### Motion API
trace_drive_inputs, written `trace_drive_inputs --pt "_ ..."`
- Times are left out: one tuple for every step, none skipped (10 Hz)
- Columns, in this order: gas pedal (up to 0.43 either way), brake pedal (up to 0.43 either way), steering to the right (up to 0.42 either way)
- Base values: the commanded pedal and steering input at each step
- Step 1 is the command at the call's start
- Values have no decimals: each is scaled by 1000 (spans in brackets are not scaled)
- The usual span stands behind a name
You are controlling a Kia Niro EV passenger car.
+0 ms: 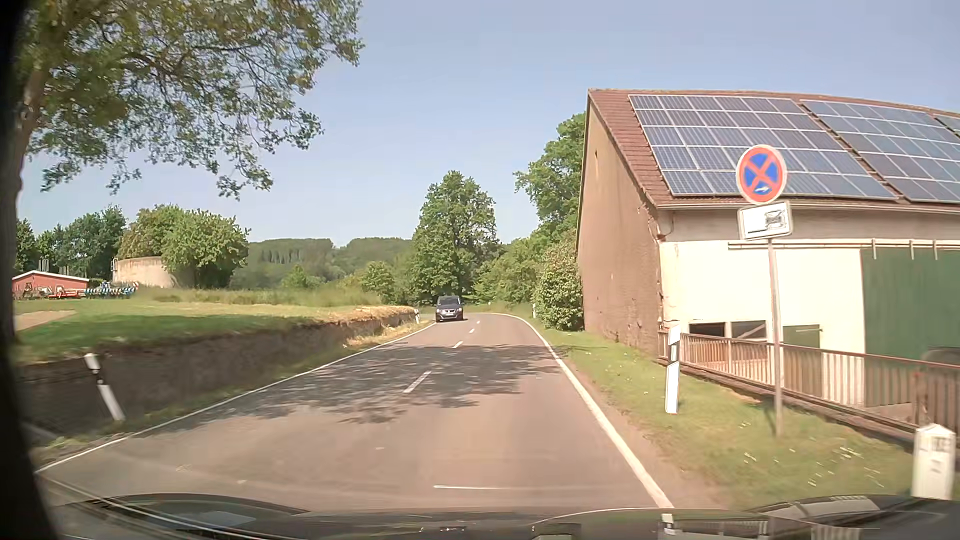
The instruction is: Follow the waypoints while adhering to traffic rules and regulations
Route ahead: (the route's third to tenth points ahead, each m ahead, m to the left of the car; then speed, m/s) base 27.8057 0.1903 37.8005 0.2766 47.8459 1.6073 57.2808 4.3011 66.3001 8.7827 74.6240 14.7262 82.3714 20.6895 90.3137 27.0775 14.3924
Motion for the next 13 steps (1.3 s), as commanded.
trace_drive_inputs --pt "0 0 3" --pt "0 0 3" --pt "39 0 3" --pt "98 0 1" --pt "130 0 -1" --pt "130 0 -6" --pt "138 0 -6" --pt "157 0 -7" --pt "157 0 -7" --pt "157 0 -8" --pt "157 0 -8" --pt "118 0 -8" --pt "87 0 -8"
